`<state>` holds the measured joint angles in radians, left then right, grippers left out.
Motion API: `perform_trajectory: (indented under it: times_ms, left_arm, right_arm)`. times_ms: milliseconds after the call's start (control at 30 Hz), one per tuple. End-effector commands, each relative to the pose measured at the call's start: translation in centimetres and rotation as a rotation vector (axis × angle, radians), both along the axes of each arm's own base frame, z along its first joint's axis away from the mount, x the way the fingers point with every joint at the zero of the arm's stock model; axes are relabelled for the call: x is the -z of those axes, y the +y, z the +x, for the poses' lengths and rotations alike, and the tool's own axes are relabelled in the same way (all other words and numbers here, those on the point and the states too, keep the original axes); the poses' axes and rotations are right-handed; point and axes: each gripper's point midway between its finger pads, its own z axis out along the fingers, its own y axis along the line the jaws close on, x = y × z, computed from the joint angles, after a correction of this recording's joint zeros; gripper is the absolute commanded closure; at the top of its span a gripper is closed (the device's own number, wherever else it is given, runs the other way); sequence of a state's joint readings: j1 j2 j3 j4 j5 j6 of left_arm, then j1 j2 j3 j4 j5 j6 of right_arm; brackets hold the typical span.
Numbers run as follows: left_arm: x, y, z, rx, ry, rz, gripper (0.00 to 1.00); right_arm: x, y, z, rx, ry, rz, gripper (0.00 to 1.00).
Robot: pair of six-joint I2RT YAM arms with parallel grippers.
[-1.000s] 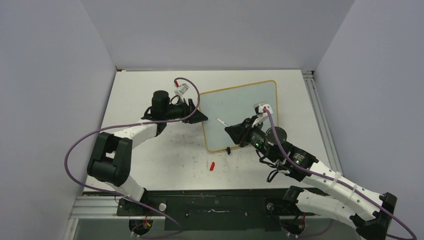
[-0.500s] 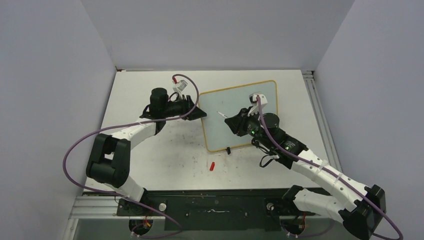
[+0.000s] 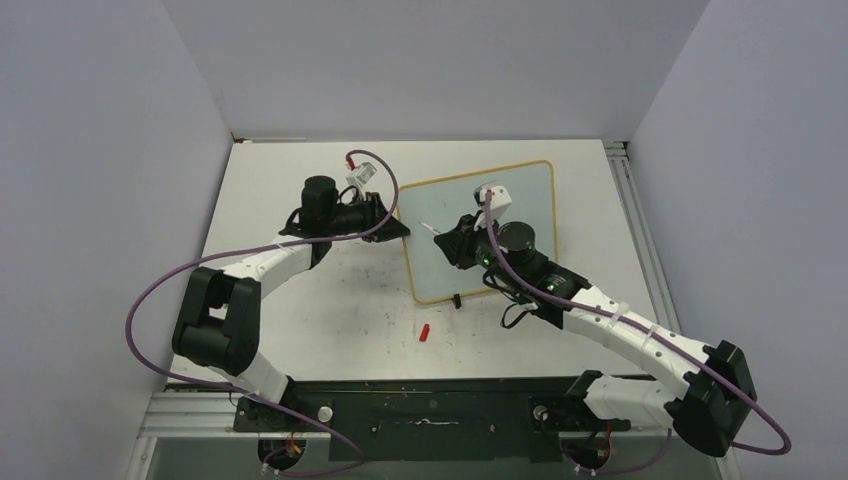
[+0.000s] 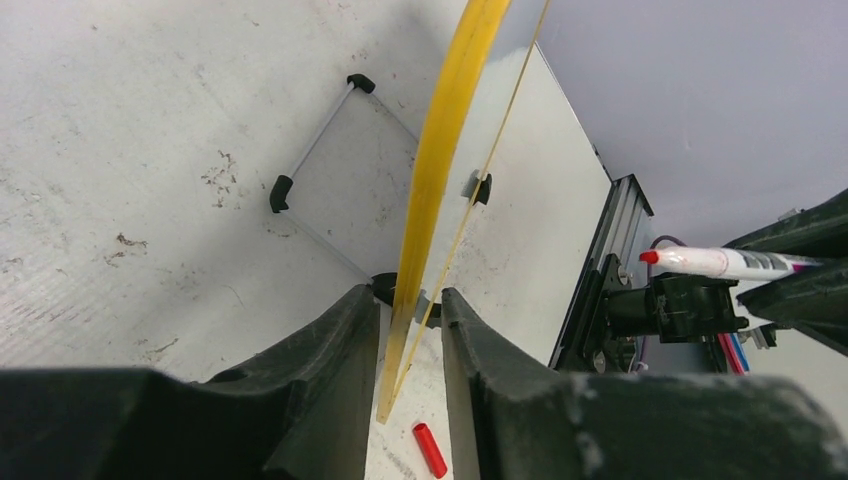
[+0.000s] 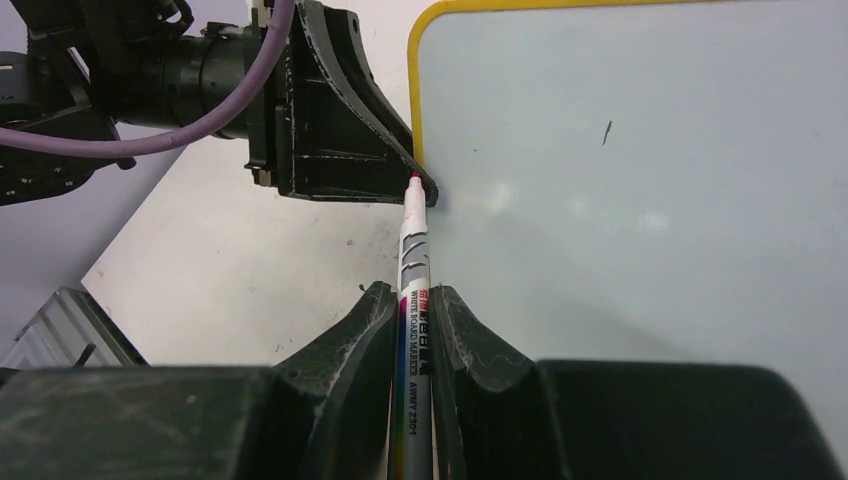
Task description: Write a sentence on the whiteboard
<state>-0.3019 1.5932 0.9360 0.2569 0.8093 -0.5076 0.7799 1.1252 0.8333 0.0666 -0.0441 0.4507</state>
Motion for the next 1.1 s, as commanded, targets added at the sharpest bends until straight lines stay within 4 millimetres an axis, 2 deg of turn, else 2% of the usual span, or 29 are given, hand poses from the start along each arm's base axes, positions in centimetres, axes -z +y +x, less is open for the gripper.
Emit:
perform_trajectory:
  times_ms: [0,100,433,1067]
  left_arm:
    - [-3.2,-0.1,0.9,0.003,-0.104,-0.019,0.75]
    - [-3.3,-0.1,0.8,0.006,-0.106,-0.021,0.78]
    - [-3.0,-0.1,0.8,0.01,-0.121,-0.013,1.0]
    - [-3.0,0.0,0.4,0.025,-0.166,0.015,1.0]
  right_arm:
    - [-3.7,1.1,1.5,0.047,-0.125,0.036,0.95]
    - [-3.6,1.5,1.9,0.078,-0.144,0.004,0.95]
    - [-3.0,2.4,3.1,0.145,-0.185,-0.027,0.95]
    - [-2.3,3.4,4.2,0.161,-0.209,-0.051,0.95]
